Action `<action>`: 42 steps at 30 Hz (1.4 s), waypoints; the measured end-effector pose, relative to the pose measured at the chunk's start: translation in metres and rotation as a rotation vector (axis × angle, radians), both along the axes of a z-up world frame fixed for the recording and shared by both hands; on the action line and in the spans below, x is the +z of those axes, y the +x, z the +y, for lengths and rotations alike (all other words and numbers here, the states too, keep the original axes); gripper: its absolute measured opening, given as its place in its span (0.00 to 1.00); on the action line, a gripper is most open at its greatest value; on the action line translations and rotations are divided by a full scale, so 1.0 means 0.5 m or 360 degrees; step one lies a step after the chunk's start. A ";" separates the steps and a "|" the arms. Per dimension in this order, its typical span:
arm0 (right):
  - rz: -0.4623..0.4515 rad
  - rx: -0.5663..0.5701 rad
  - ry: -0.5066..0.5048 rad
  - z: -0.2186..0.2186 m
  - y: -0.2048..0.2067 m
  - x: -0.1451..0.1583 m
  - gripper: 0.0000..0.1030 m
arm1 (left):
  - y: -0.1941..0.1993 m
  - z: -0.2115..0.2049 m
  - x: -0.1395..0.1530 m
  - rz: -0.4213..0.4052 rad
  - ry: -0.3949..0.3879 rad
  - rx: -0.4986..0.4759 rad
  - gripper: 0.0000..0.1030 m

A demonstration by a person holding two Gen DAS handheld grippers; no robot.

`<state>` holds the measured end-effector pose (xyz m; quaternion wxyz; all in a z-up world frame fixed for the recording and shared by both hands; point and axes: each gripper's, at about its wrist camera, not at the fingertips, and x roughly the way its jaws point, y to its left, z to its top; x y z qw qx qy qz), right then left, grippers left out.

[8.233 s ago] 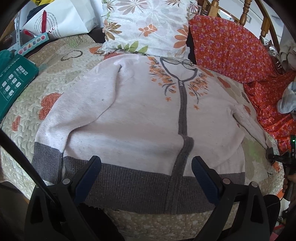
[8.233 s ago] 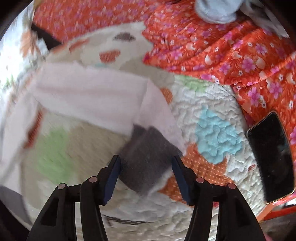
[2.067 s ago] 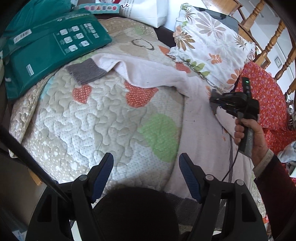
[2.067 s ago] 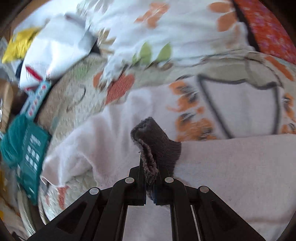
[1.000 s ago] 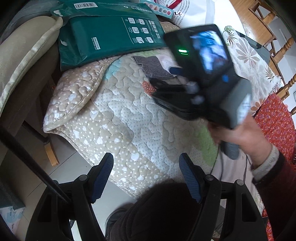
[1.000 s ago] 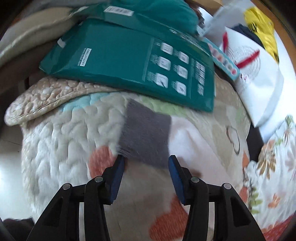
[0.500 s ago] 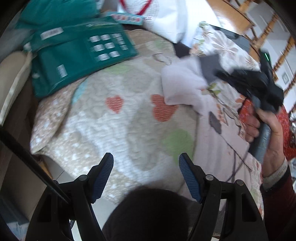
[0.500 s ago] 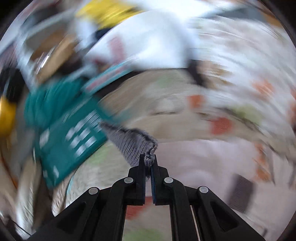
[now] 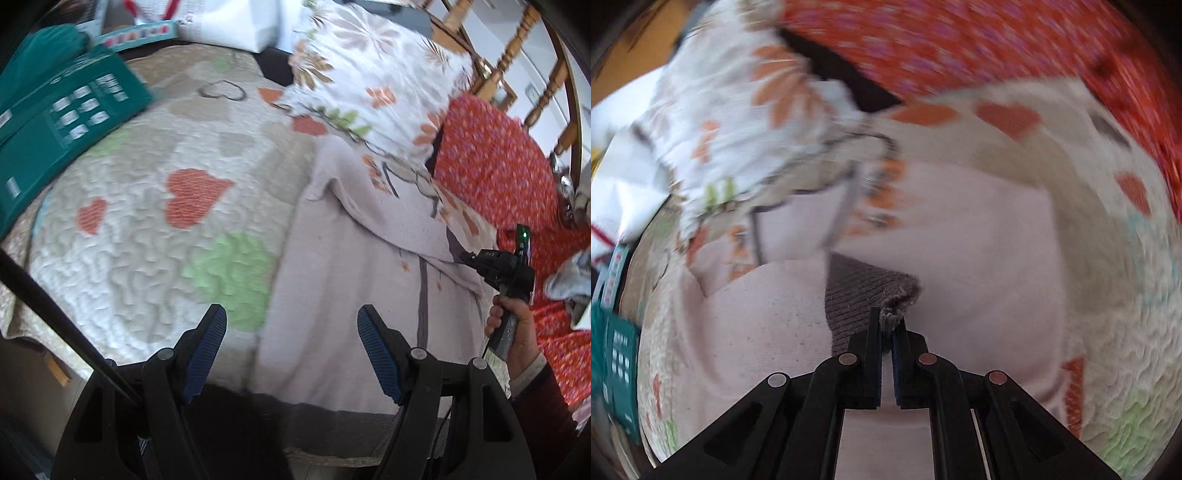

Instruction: Fold small clothes

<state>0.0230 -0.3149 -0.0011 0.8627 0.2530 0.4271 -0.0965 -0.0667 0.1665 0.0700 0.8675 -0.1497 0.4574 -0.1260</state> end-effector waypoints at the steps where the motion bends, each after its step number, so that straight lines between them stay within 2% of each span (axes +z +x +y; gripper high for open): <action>1: 0.0007 -0.0001 0.0031 -0.008 -0.009 -0.009 0.05 | 0.006 -0.012 0.000 0.0007 0.0004 -0.0014 0.70; 4: -0.0025 -0.0047 0.0080 -0.048 -0.046 -0.015 0.05 | 0.022 -0.043 0.007 0.0021 0.0011 -0.0051 0.70; 7: -0.0042 -0.0127 0.0054 -0.085 -0.079 -0.006 0.09 | 0.034 -0.065 0.017 -0.0009 0.0065 -0.0071 0.70; 10: -0.0086 -0.0194 0.0093 -0.130 -0.122 0.006 0.09 | 0.048 -0.079 0.020 -0.0026 0.0134 -0.0077 0.70; 15: -0.0166 -0.0119 0.0131 -0.131 -0.138 0.034 0.09 | 0.061 -0.089 0.013 -0.0006 0.0160 -0.0061 0.70; 17: -0.0196 -0.0047 0.0167 -0.115 -0.124 0.040 0.15 | 0.061 -0.095 0.014 0.0001 0.0161 -0.0057 0.70; 19: -0.0207 0.0016 0.0156 -0.094 -0.097 0.044 0.36 | 0.053 -0.103 0.020 0.0001 0.0168 -0.0062 0.70; 21: -0.0171 0.0063 0.0149 -0.075 -0.053 0.034 0.49 | 0.042 -0.111 0.029 -0.0011 0.0181 -0.0077 0.70; 23: -0.0105 0.0075 0.0121 -0.058 -0.012 0.014 0.49 | 0.029 -0.116 0.042 -0.0040 0.0202 -0.0089 0.71; 24: -0.0059 0.0096 0.0132 -0.048 0.005 0.000 0.46 | 0.022 -0.117 0.049 -0.0060 0.0217 -0.0089 0.71; 25: -0.0006 0.0125 0.0146 -0.035 0.019 -0.012 0.15 | 0.017 -0.117 0.054 -0.0072 0.0232 -0.0087 0.71; 26: 0.0005 0.0137 0.0139 -0.028 0.022 -0.014 0.08 | 0.013 -0.115 0.058 -0.0081 0.0245 -0.0081 0.71; 29: -0.0049 0.0117 0.0109 -0.028 -0.002 0.005 0.08 | 0.004 -0.098 0.063 -0.0099 0.0263 -0.0060 0.71; 33: 0.0084 -0.0199 -0.0059 -0.089 -0.043 0.000 0.08 | 0.014 -0.068 0.050 -0.0057 0.0259 -0.0013 0.71; 34: 0.0074 -0.0219 -0.0052 -0.100 -0.055 0.003 0.08 | 0.015 -0.063 0.048 -0.0051 0.0241 -0.0009 0.71; 37: 0.0029 -0.0198 -0.0011 -0.115 -0.105 0.023 0.08 | 0.016 -0.054 0.047 -0.0060 0.0242 0.0003 0.71; 42: -0.0034 -0.0040 0.0024 -0.081 -0.167 0.051 0.09 | 0.026 -0.063 0.043 -0.0061 0.0289 -0.0023 0.72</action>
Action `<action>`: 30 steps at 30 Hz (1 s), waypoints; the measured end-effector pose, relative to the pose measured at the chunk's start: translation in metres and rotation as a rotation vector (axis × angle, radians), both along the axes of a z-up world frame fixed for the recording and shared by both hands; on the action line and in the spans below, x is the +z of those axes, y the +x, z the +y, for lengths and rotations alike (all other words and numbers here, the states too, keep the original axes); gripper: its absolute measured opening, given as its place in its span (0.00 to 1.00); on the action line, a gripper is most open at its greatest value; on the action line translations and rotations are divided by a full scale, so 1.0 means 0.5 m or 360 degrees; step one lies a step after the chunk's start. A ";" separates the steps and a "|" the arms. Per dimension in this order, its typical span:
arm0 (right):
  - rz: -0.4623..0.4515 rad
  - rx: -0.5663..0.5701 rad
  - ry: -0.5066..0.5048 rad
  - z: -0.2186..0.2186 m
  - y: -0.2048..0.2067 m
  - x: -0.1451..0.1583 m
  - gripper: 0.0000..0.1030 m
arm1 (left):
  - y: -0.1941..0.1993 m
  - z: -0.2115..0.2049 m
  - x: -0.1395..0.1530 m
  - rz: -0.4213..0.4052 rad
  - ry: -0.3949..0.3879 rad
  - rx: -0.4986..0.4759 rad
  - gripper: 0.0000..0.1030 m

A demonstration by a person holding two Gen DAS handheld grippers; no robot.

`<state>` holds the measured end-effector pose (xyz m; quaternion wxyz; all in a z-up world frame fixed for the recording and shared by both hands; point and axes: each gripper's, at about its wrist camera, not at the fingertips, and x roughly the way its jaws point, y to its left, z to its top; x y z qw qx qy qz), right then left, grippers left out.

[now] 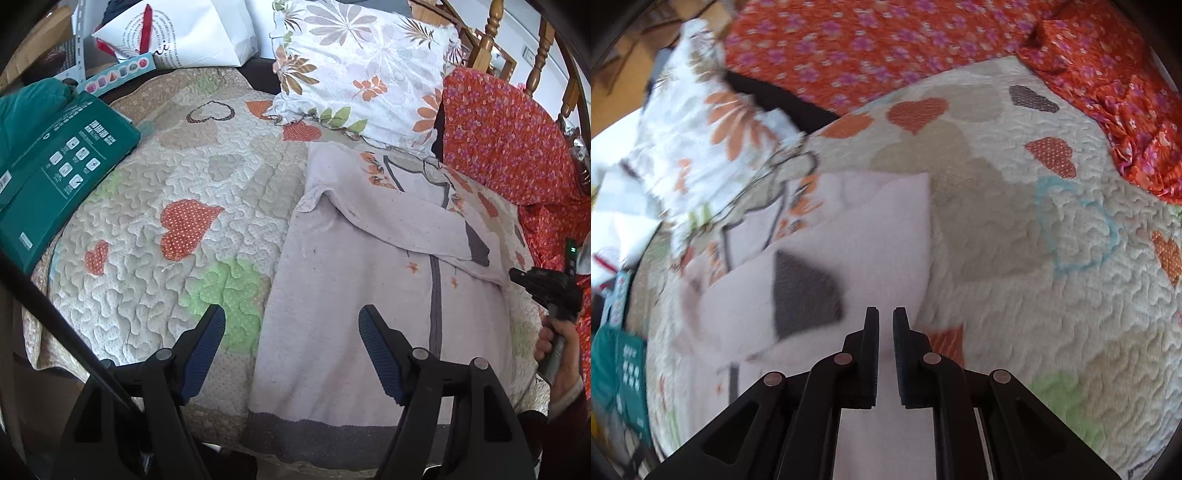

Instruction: Fold small clothes

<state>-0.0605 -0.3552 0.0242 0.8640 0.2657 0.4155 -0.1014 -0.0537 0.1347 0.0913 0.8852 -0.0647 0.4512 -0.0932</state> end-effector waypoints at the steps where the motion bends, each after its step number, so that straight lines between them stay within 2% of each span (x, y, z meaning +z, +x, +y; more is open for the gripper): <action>1: -0.0009 0.0046 0.0007 0.016 -0.010 0.003 0.09 | 0.006 -0.004 -0.002 0.0004 0.0010 -0.0004 0.72; 4: 0.0001 0.0142 -0.0035 0.058 -0.018 0.008 0.12 | 0.041 -0.015 -0.017 0.0020 0.0043 -0.0008 0.79; 7: 0.0011 0.0202 -0.0100 0.095 -0.021 0.010 0.17 | 0.082 -0.014 -0.047 0.0060 0.0060 0.0039 0.79; 10: -0.0036 0.0266 -0.0006 0.111 -0.002 0.022 0.18 | 0.133 -0.008 -0.083 0.0137 0.0003 0.0051 0.79; 12: -0.0062 0.0311 0.0047 0.128 0.022 0.036 0.23 | 0.160 -0.002 -0.093 0.0149 -0.0013 0.0061 0.79; 13: -0.0074 0.0355 0.0075 0.148 0.047 0.045 0.27 | 0.171 0.001 -0.096 0.0146 -0.0017 0.0068 0.79; 17: -0.0076 0.0527 0.0146 0.249 0.166 0.052 0.27 | 0.196 0.014 -0.103 0.0130 -0.0072 0.0093 0.79; 21: -0.0062 0.0662 0.0158 0.363 0.313 0.035 0.27 | 0.214 0.022 -0.121 0.0218 -0.0102 0.0101 0.79; 22: -0.0053 0.0676 0.0133 0.391 0.351 0.029 0.27 | 0.220 0.027 -0.123 0.0247 -0.0136 0.0115 0.79; 25: 0.0025 0.0751 -0.0167 0.471 0.457 0.009 0.27 | 0.228 0.043 -0.115 0.0264 -0.0216 0.0133 0.79; 30: 0.0151 0.0910 -0.0320 0.509 0.505 -0.036 0.35 | 0.232 0.069 -0.091 0.0236 -0.0308 0.0167 0.79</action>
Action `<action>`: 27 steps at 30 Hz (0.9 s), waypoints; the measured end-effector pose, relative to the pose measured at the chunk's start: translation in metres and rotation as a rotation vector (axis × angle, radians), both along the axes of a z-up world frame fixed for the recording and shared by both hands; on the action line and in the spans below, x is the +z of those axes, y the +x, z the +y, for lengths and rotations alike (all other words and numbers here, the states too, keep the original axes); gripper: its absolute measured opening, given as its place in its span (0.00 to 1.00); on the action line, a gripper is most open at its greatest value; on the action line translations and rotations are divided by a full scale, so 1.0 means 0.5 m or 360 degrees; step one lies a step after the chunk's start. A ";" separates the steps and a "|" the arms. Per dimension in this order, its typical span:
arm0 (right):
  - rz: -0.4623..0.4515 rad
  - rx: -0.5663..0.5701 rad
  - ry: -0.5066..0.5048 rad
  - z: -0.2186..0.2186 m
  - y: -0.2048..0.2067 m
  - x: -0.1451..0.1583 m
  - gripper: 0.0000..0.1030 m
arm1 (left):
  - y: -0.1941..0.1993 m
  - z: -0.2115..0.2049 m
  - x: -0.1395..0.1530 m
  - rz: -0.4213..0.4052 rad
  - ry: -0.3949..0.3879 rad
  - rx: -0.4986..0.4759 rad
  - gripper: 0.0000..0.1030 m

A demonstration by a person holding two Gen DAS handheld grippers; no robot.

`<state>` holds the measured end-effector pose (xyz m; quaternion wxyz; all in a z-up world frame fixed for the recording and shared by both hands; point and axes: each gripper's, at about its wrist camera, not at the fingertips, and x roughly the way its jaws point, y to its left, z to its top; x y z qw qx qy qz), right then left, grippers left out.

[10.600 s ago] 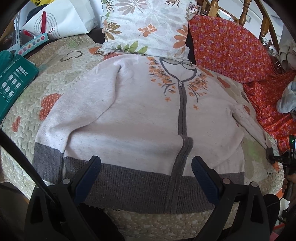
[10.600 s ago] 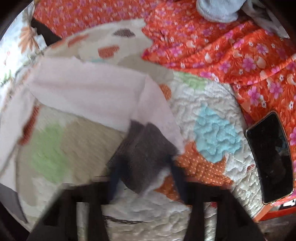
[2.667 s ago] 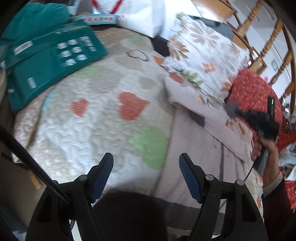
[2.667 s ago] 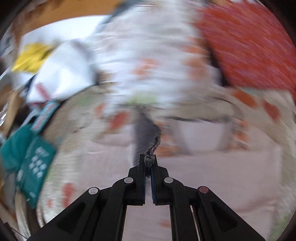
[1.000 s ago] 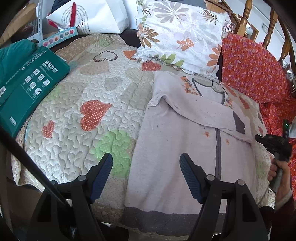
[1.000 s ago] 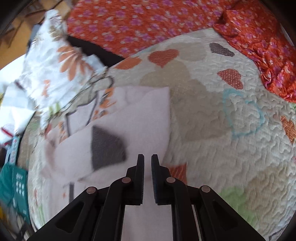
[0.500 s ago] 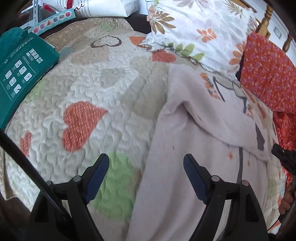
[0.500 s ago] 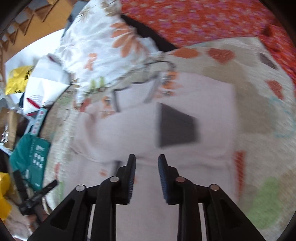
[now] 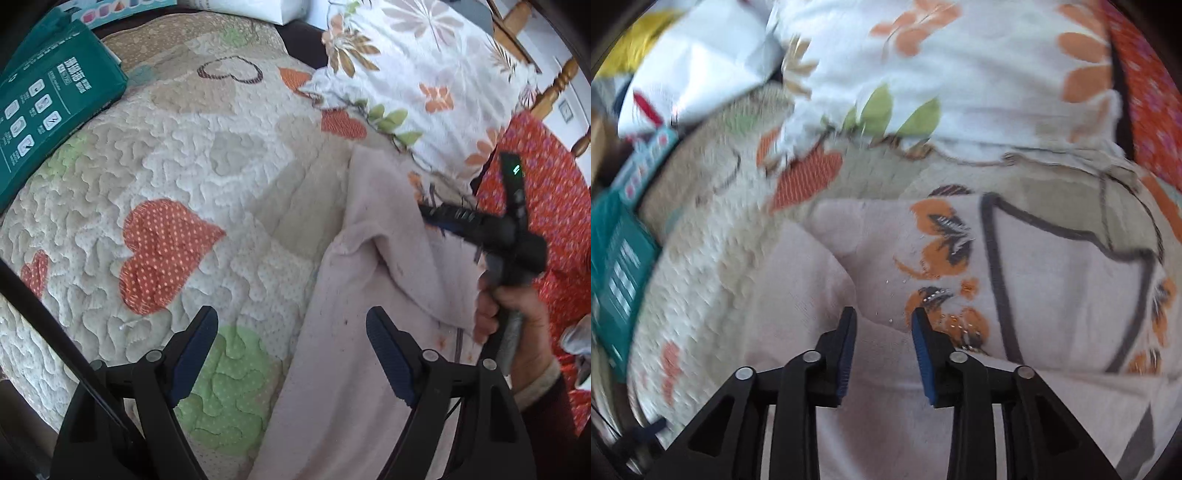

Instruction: Fold small clothes

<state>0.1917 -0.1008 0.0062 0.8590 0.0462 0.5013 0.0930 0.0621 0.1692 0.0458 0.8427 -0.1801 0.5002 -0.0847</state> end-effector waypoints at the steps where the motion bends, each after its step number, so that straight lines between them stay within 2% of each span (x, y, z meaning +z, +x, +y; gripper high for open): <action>1: 0.0001 0.0025 0.0002 0.001 -0.001 -0.006 0.35 | 0.000 0.002 0.002 0.0001 -0.0003 0.0007 0.79; 5: 0.0045 0.0123 0.0044 0.009 -0.006 -0.020 0.34 | -0.006 -0.003 0.007 0.0011 0.0021 -0.0016 0.79; 7: 0.0050 0.0147 -0.0021 0.023 -0.005 -0.028 0.04 | -0.008 -0.009 0.009 0.0005 0.0043 -0.0034 0.79; 10: 0.0010 0.0035 -0.0123 0.034 0.016 -0.031 0.02 | -0.008 -0.013 0.012 -0.0008 0.0071 -0.0037 0.79; 11: -0.0017 -0.0035 -0.0235 0.038 0.028 -0.031 0.01 | -0.008 -0.013 0.012 -0.0014 0.0088 -0.0029 0.79; 13: -0.0055 -0.0120 -0.0346 0.043 0.038 -0.021 0.01 | -0.008 -0.012 0.012 -0.0029 0.0129 -0.0010 0.79; 15: -0.0059 -0.0137 -0.0266 0.034 0.028 0.001 0.01 | -0.007 -0.009 0.011 -0.0046 0.0177 0.0015 0.79; 18: -0.0075 -0.0110 -0.0164 0.006 -0.036 0.055 0.01 | -0.004 -0.005 0.005 -0.0042 0.0212 0.0028 0.79; 20: -0.0057 -0.0111 -0.0069 -0.036 -0.108 0.084 0.05 | -0.004 -0.003 -0.003 -0.0017 0.0191 0.0012 0.79; 21: -0.0038 -0.0135 -0.0020 -0.069 -0.155 0.095 0.12 | -0.004 -0.003 -0.009 0.0000 0.0174 -0.0004 0.79; 22: -0.0028 -0.0170 0.0017 -0.100 -0.199 0.103 0.25 | -0.004 -0.002 -0.015 0.0019 0.0153 -0.0022 0.79; 24: -0.0036 -0.0255 0.0082 -0.160 -0.281 0.106 0.43 | -0.008 -0.001 -0.025 0.0045 0.0113 -0.0055 0.79; 25: -0.0042 -0.0332 0.0110 -0.207 -0.340 0.105 0.47 | -0.011 -0.001 -0.030 0.0056 0.0086 -0.0073 0.79; 27: -0.0049 -0.0456 0.0117 -0.275 -0.420 0.096 0.48 | -0.018 0.001 -0.044 0.0086 0.0015 -0.0122 0.79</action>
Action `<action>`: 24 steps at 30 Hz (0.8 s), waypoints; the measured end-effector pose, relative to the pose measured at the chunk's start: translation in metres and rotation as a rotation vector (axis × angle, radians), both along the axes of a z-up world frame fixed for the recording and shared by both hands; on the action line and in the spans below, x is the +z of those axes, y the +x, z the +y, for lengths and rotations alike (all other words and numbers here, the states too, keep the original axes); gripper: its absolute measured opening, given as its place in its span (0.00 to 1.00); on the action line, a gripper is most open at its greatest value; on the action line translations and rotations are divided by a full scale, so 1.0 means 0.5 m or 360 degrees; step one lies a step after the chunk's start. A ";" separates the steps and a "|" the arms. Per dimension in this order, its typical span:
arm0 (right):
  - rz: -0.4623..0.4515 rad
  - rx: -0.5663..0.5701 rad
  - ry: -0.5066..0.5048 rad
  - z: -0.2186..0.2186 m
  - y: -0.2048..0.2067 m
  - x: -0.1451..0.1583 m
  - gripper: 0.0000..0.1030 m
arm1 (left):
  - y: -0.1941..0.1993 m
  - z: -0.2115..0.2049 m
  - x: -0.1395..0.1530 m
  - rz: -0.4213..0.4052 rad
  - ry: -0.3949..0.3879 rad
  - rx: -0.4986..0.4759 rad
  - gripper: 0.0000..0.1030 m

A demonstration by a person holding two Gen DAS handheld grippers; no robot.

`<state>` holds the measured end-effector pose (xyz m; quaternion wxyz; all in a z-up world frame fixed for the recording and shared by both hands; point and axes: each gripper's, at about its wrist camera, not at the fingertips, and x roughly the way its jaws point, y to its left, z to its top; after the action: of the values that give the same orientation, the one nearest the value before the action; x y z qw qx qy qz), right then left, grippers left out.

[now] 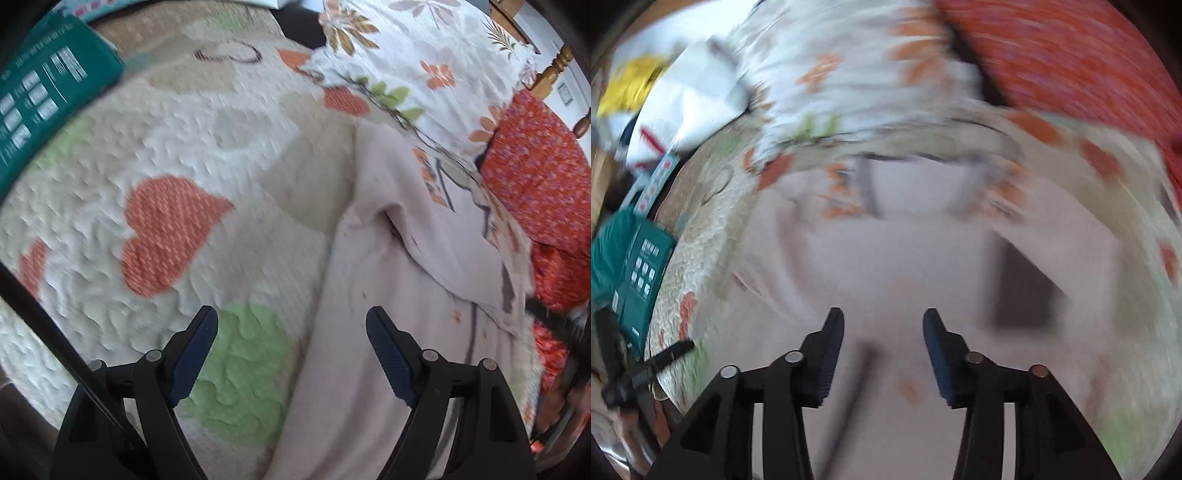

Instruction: Fold small clothes

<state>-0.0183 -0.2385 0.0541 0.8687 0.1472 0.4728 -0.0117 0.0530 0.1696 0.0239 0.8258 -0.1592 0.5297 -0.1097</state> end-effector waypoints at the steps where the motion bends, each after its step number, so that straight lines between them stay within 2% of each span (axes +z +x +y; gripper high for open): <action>1: 0.0007 -0.0097 -0.0014 -0.044 -0.052 -0.013 0.48 | -0.003 0.002 -0.013 0.0039 -0.0047 -0.0021 0.79; 3: 0.0021 -0.0253 0.0020 -0.112 -0.132 -0.041 0.48 | -0.009 0.007 -0.039 0.0090 -0.0144 -0.0019 0.78; 6: 0.0060 -0.0423 0.0157 -0.184 -0.214 -0.094 0.48 | -0.036 0.011 -0.039 0.0034 -0.0203 -0.0033 0.78; 7: 0.0074 -0.0457 0.0246 -0.200 -0.241 -0.121 0.48 | -0.049 0.010 -0.042 0.0032 -0.0240 -0.0053 0.76; 9: 0.0058 -0.0440 0.0437 -0.203 -0.264 -0.160 0.49 | -0.072 0.005 -0.045 0.0024 -0.0261 -0.0079 0.73; 12: -0.0063 -0.0371 0.0626 -0.179 -0.295 -0.174 0.50 | -0.114 -0.001 -0.056 0.0040 -0.0358 -0.0154 0.70; 13: -0.0084 -0.0321 0.0775 -0.169 -0.304 -0.184 0.50 | -0.123 -0.001 -0.058 0.0041 -0.0369 -0.0169 0.70; 14: -0.0090 -0.0297 0.0850 -0.163 -0.308 -0.190 0.50 | -0.142 -0.004 -0.062 0.0040 -0.0370 -0.0198 0.69; 16: -0.0094 -0.0234 0.1007 -0.137 -0.323 -0.212 0.50 | -0.168 -0.006 -0.076 0.0093 -0.0409 -0.0231 0.58; 20: -0.0105 -0.0152 0.1101 -0.091 -0.352 -0.225 0.50 | -0.224 0.001 -0.117 0.0255 -0.0544 -0.0238 0.36; 24: -0.0096 -0.0125 0.1119 -0.064 -0.384 -0.236 0.50 | -0.276 -0.002 -0.147 0.0341 -0.0593 -0.0219 0.34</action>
<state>-0.2102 -0.2707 -0.0640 0.7775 0.4554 0.4160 0.1228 -0.0850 0.1687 -0.0494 0.7117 -0.2833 0.5946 -0.2443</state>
